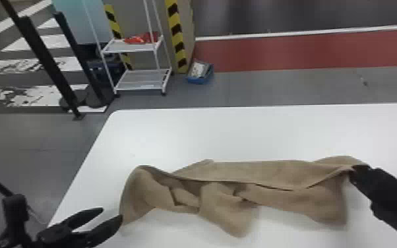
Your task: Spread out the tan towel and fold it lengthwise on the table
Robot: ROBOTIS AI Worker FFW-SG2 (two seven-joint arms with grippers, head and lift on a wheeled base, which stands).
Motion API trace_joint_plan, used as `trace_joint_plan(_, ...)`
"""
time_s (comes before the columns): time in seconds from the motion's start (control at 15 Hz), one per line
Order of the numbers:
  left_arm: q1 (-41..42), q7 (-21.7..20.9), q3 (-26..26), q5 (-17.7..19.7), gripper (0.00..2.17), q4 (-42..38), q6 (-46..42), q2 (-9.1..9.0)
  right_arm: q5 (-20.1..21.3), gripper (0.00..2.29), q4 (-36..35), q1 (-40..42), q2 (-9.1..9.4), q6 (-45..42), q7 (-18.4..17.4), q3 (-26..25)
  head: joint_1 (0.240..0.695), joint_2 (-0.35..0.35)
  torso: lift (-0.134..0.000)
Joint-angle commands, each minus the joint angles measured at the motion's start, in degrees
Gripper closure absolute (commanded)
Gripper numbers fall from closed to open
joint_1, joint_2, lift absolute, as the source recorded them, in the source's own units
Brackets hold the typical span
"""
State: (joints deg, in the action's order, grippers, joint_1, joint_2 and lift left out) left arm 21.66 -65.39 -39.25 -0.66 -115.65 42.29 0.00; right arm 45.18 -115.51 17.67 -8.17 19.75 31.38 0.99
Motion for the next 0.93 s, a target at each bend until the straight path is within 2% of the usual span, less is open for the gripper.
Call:
trace_joint_plan(0.0,0.22,0.44,2.16,-1.45,0.11,0.34,-0.14,-0.15,-0.09,1.30,-0.24,0.08,0.00,0.07,0.00,-0.20,0.695,0.182,-0.124)
trace_joint_plan(0.13,0.31,1.23,3.48,-3.03,0.15,0.43,-0.14,-0.15,-0.09,1.30,-0.24,-0.01,0.00,0.25,0.00,-0.28,0.695,0.163,-0.124)
trace_joint_plan(0.33,0.31,1.76,3.66,-3.29,0.17,0.78,-0.31,-0.15,-0.09,1.30,-0.24,-0.01,0.00,0.25,0.00,-0.28,0.695,0.152,-0.124)
trace_joint_plan(0.47,0.31,1.15,3.74,-3.82,0.37,0.78,-0.14,-0.15,-0.09,1.30,-0.24,-0.36,0.09,0.43,0.00,-0.20,0.695,0.150,-0.124)
trace_joint_plan(0.6,0.31,0.00,3.74,-4.08,0.73,0.51,-0.31,-0.15,-0.18,1.30,-0.24,-0.71,0.26,0.95,0.00,-0.20,0.695,0.148,-0.124)
trace_joint_plan(0.67,0.40,-0.26,3.74,-4.26,1.07,0.16,-0.31,-0.15,-0.18,1.30,-0.24,-0.71,0.26,0.95,0.00,-0.20,0.695,0.146,-0.124)
trace_joint_plan(0.73,0.40,-0.35,3.48,-4.26,1.50,-0.10,-0.31,-0.15,-0.09,1.30,-0.24,-0.89,0.26,0.95,0.00,-0.28,0.695,0.142,-0.124)
trace_joint_plan(0.8,0.40,-0.35,3.39,-4.26,1.77,-0.63,-0.14,-0.15,-0.09,1.30,-0.24,-1.06,0.26,1.13,0.09,-0.37,0.695,0.142,-0.124)
trace_joint_plan(0.87,0.49,-0.17,3.22,-4.26,1.80,-0.98,-0.14,-0.15,-0.09,1.30,-0.24,-1.15,0.26,1.31,0.09,-0.46,0.695,0.142,-0.124)
